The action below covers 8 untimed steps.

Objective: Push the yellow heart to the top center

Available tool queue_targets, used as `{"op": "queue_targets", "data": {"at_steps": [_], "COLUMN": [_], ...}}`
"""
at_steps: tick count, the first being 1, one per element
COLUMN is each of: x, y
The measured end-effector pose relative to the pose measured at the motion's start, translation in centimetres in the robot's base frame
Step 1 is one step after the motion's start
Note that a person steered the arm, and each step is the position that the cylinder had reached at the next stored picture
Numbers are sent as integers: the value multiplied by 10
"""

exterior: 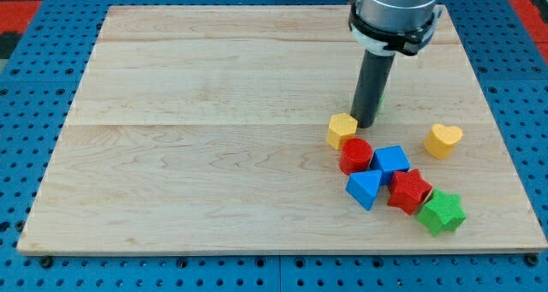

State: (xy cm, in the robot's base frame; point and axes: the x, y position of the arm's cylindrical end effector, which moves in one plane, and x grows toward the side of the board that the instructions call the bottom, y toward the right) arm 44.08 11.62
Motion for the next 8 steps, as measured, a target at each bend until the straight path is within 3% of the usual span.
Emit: {"op": "queue_targets", "data": {"at_steps": [2, 3, 4, 5, 7, 8], "x": [-32, -13, 53, 74, 50, 60], "y": [128, 185, 221, 181, 157, 94]}}
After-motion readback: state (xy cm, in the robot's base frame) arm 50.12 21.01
